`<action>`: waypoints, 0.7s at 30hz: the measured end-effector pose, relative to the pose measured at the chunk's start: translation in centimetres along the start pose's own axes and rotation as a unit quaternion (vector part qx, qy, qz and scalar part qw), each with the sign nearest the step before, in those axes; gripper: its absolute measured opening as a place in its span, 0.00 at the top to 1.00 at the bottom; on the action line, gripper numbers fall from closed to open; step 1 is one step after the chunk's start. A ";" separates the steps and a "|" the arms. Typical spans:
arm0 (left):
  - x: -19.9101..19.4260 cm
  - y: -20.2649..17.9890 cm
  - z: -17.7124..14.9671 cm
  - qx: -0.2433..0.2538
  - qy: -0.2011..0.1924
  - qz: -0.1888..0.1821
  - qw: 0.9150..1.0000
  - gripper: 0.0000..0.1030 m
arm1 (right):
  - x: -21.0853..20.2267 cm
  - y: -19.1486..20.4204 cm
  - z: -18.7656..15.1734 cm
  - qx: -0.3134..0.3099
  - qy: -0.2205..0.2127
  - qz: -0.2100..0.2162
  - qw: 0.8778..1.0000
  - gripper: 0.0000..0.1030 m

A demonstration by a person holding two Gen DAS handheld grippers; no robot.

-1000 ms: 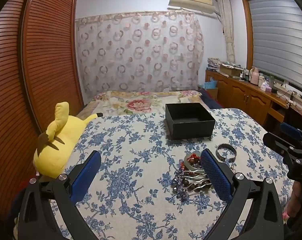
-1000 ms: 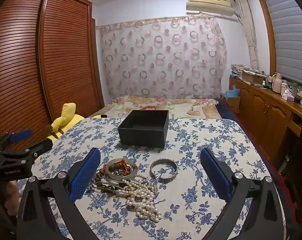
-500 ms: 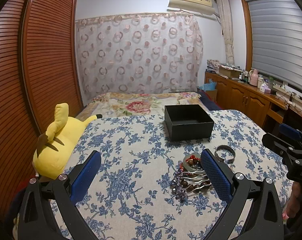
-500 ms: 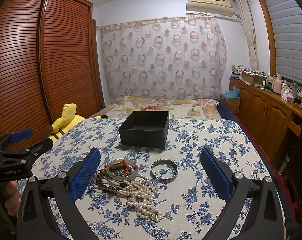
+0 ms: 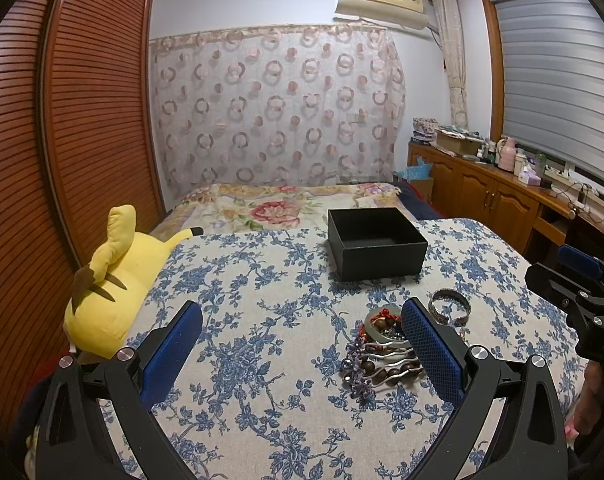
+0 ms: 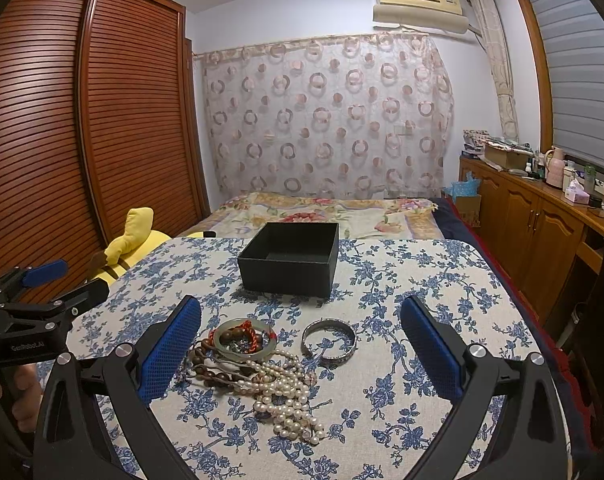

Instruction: Organize jewelry

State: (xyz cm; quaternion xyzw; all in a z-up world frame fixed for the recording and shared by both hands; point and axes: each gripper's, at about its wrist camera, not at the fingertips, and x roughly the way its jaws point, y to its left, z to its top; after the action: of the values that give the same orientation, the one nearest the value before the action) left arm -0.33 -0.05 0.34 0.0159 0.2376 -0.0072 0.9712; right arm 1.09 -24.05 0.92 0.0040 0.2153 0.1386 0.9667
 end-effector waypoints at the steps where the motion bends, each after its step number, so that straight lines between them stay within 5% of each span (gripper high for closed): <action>1: 0.0 0.0 0.0 0.000 0.000 0.000 1.000 0.06 | 0.0 0.0 0.0 0.000 0.000 0.000 1.000 0.02; 21: 0.0 0.1 0.0 0.000 0.000 -0.001 1.000 0.06 | -0.1 0.1 0.1 0.001 -0.001 0.000 1.000 0.02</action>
State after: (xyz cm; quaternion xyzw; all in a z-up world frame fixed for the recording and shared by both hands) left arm -0.30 0.02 0.34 0.0155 0.2376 -0.0079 0.9712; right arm 1.04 -23.96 1.04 0.0047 0.2146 0.1390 0.9668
